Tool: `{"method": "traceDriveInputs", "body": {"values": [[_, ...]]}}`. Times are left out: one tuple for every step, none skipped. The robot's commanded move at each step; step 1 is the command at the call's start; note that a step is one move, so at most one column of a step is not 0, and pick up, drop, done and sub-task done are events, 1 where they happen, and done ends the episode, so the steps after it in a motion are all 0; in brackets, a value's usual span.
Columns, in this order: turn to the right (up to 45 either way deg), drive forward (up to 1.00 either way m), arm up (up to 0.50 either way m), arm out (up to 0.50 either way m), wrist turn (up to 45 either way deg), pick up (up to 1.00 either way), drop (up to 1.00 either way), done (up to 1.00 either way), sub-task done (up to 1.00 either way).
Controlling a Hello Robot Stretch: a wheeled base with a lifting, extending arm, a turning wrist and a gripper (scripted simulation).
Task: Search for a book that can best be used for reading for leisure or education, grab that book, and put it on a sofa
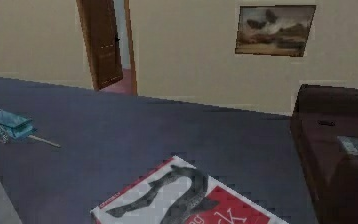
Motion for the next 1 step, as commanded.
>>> {"method": "traceDriveInputs", "body": {"values": [[3.0, 0.00, 0.00, 0.00, 0.0, 0.00, 0.00, 0.00, 0.00]]}}
